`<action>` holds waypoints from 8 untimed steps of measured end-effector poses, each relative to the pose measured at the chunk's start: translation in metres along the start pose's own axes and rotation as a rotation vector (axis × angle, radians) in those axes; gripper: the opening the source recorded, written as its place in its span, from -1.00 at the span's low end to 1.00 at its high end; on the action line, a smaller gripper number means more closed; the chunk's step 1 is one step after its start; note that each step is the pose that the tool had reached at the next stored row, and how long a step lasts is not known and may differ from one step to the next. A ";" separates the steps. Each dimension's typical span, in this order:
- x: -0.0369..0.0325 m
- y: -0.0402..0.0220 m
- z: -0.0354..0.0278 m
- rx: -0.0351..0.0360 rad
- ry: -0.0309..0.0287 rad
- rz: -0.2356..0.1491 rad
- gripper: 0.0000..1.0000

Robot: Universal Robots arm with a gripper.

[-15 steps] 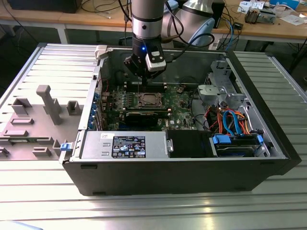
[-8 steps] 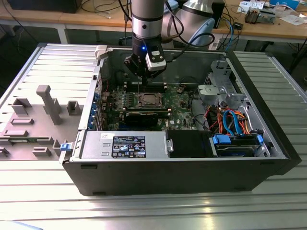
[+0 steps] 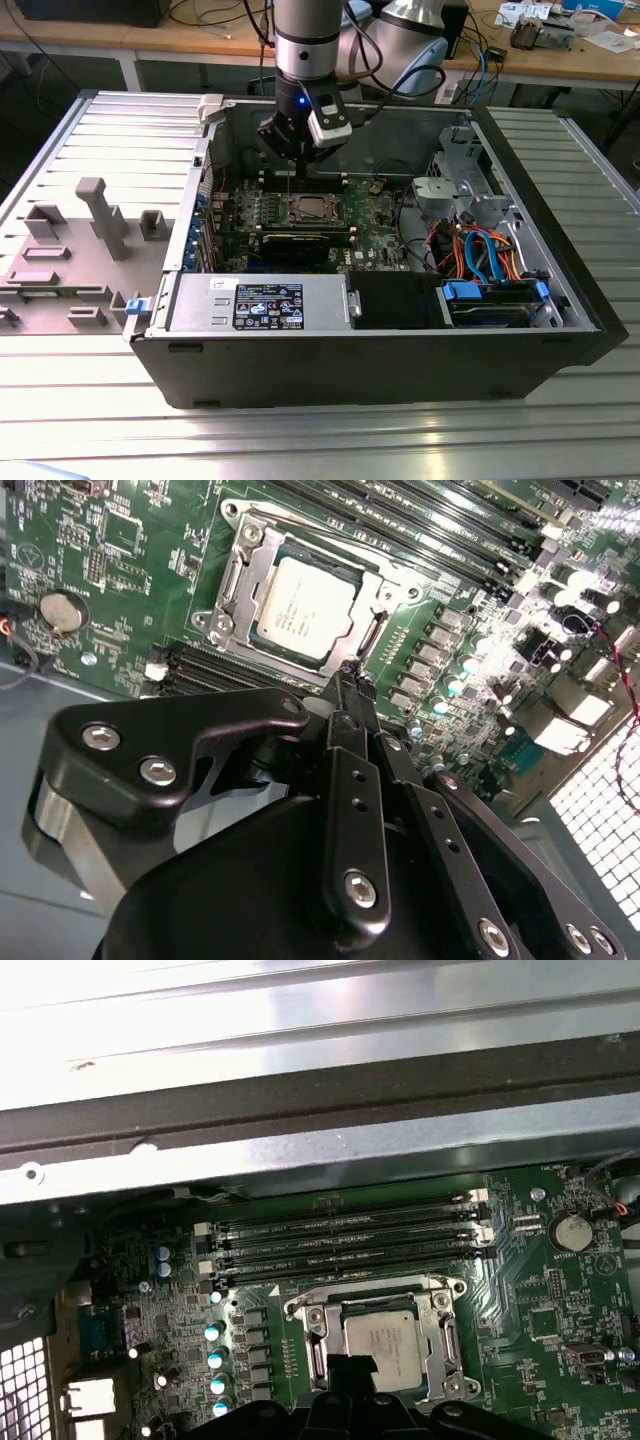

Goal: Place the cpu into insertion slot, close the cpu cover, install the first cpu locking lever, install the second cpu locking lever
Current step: 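Install the first cpu locking lever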

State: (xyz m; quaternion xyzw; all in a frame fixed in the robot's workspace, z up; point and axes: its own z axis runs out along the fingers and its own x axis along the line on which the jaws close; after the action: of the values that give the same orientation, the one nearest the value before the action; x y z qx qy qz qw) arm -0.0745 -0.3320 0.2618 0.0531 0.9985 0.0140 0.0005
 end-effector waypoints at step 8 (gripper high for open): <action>0.0073 -0.0008 0.0001 -0.0069 0.0026 -0.060 -0.79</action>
State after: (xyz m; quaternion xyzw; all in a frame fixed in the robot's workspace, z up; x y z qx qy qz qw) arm -0.0819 -0.3320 0.2617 0.0230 0.9996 0.0175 -0.0002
